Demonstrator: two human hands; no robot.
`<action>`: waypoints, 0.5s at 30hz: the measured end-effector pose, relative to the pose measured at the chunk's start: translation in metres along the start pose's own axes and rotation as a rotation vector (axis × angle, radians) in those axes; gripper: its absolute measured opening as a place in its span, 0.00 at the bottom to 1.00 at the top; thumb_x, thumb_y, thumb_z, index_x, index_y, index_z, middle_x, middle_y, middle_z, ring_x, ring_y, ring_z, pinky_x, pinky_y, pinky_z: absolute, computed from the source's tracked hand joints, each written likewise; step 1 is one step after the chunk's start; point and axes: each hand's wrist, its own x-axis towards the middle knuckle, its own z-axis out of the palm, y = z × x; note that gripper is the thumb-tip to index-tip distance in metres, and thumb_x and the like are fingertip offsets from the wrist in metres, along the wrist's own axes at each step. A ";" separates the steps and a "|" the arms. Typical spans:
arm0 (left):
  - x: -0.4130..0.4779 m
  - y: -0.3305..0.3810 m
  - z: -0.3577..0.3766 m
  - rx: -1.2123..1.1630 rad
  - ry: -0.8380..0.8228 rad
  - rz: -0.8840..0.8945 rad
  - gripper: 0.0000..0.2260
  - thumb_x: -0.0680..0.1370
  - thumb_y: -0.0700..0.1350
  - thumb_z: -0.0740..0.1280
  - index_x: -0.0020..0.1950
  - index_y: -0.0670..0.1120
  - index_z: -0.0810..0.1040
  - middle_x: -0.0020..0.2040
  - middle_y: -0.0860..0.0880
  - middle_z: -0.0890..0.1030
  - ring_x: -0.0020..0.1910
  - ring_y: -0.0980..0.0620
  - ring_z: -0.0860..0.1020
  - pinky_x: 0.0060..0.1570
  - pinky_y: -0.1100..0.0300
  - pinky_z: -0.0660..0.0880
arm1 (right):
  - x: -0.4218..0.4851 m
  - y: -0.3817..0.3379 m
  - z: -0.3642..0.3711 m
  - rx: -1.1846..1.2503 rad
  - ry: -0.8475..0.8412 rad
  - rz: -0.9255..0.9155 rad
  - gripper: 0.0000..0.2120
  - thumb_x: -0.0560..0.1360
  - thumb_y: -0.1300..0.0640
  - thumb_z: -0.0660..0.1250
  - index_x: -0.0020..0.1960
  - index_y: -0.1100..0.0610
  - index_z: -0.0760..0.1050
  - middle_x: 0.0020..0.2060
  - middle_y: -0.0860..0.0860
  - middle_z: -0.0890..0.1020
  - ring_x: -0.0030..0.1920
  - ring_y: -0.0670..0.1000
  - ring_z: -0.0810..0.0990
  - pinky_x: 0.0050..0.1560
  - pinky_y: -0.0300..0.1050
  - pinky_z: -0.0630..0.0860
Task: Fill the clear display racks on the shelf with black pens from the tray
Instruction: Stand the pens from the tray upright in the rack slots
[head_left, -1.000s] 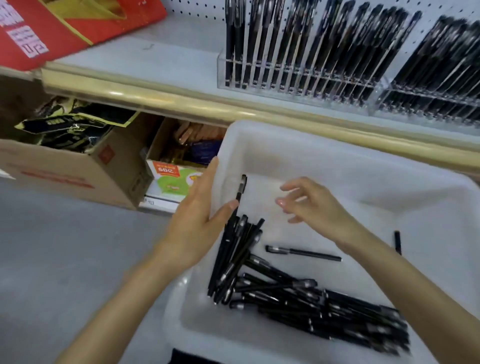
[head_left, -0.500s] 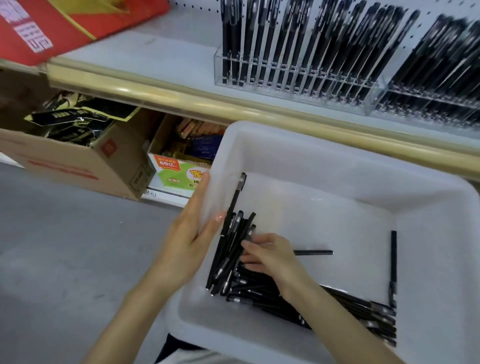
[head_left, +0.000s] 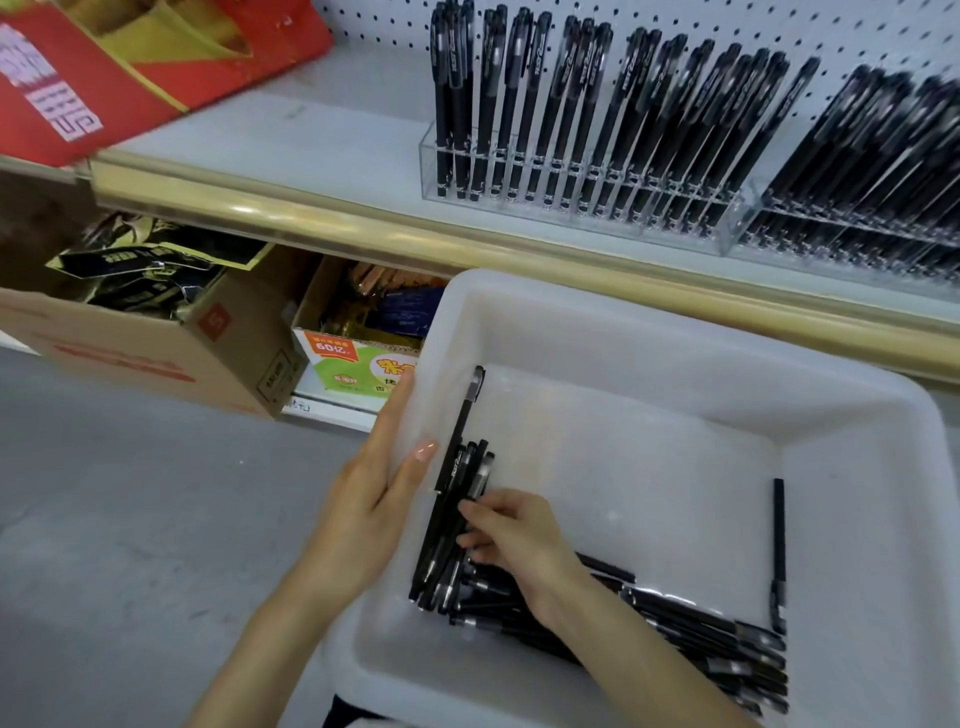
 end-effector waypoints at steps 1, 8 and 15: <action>0.000 -0.001 0.000 -0.018 0.007 0.009 0.27 0.78 0.52 0.57 0.77 0.59 0.54 0.60 0.59 0.78 0.58 0.68 0.73 0.63 0.62 0.68 | -0.002 -0.004 -0.005 0.021 -0.010 -0.007 0.06 0.77 0.61 0.68 0.49 0.65 0.76 0.33 0.54 0.79 0.31 0.46 0.80 0.34 0.37 0.77; -0.015 0.014 0.004 0.241 0.072 0.189 0.22 0.79 0.61 0.56 0.71 0.55 0.69 0.71 0.63 0.66 0.71 0.71 0.57 0.64 0.80 0.54 | -0.041 -0.065 -0.038 0.013 -0.083 -0.278 0.19 0.75 0.66 0.68 0.63 0.55 0.69 0.39 0.59 0.84 0.37 0.50 0.83 0.41 0.37 0.78; -0.018 0.040 0.009 -0.039 0.082 0.029 0.12 0.70 0.49 0.71 0.52 0.59 0.81 0.39 0.58 0.85 0.36 0.66 0.81 0.43 0.74 0.75 | -0.060 -0.102 -0.029 -0.019 -0.173 -0.549 0.26 0.74 0.70 0.67 0.67 0.53 0.65 0.38 0.66 0.80 0.36 0.53 0.82 0.39 0.39 0.77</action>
